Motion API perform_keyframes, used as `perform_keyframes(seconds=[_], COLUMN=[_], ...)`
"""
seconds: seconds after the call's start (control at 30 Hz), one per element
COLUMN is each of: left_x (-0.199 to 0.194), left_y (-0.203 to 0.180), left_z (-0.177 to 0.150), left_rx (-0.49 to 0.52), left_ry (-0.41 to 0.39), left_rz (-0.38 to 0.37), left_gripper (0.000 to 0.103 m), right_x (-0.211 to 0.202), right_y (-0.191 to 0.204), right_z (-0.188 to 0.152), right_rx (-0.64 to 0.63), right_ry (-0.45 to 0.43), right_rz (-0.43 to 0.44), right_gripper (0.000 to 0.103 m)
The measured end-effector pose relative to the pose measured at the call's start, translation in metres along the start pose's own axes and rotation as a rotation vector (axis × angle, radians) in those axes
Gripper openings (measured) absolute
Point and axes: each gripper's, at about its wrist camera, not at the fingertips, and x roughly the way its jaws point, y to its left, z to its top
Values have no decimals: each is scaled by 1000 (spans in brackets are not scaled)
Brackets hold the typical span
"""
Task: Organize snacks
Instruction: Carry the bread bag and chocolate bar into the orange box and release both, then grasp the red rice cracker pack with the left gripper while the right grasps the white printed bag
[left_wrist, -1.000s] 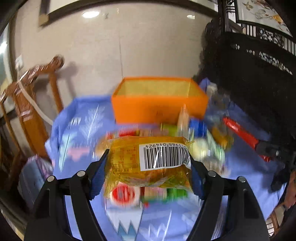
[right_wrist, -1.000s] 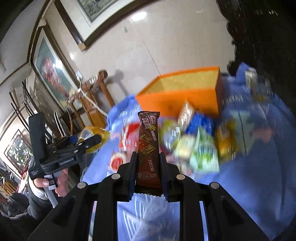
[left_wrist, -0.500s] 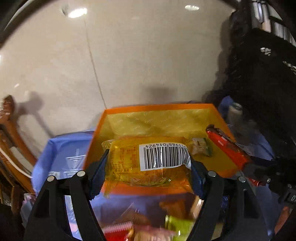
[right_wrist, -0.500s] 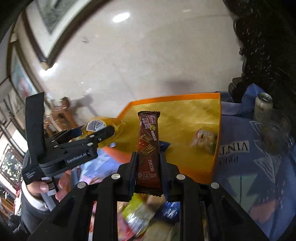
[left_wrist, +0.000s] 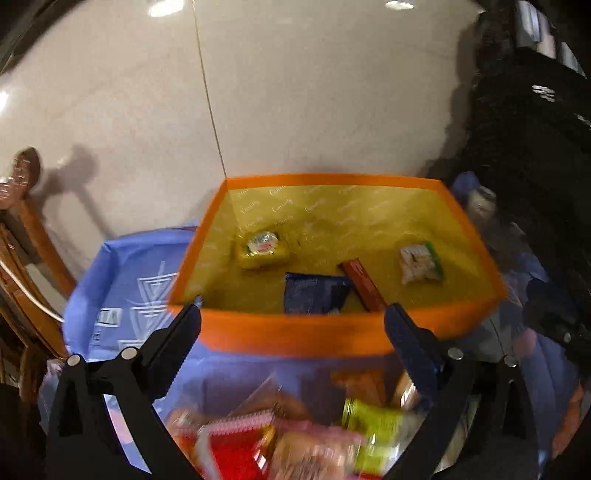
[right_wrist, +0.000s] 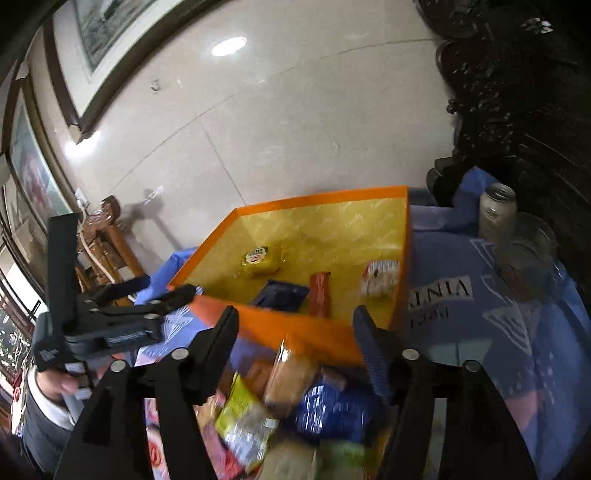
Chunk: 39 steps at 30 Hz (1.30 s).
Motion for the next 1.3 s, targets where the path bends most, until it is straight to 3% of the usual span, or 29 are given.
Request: perform_keyframes(seconds=[0.17, 0.33, 0.5, 0.63, 0.77, 0.93, 1.1, 1.13, 1.23, 1.3], left_x=[-55, -90, -90, -72, -60, -38, -16, -15, -21, -27], left_y=[16, 30, 40, 64, 75, 69, 61, 58, 52, 53], left_z=[-46, -118, -190, -227, -238, -241, -245, -246, -246, -249], left_rx=[2, -19, -27, -159, -254, -263, -257, -241, -193, -184], left_ry=[-8, -3, 74, 158, 188, 225, 262, 261, 253, 255], left_rz=[-11, 7, 47, 33, 16, 18, 21, 36, 38, 45], left_gripper=[98, 99, 99, 99, 99, 98, 86, 85, 68, 66], right_x=[-41, -75, -95, -105, -117, -124, -121, -118, -113, -109], right_y=[7, 14, 5, -1, 4, 11, 14, 14, 18, 23], right_z=[-42, -104, -162, -191, -207, -215, -221, -222, -223, -223], right_rx=[15, 9, 66, 87, 50, 19, 4, 3, -14, -43], right_ry=[-17, -26, 6, 43, 38, 40, 69, 78, 94, 99], right_rz=[-23, -45, -46, -28, -43, -33, -18, -21, -36, -53], right_gripper=[83, 95, 95, 95, 95, 95, 95, 95, 95, 95])
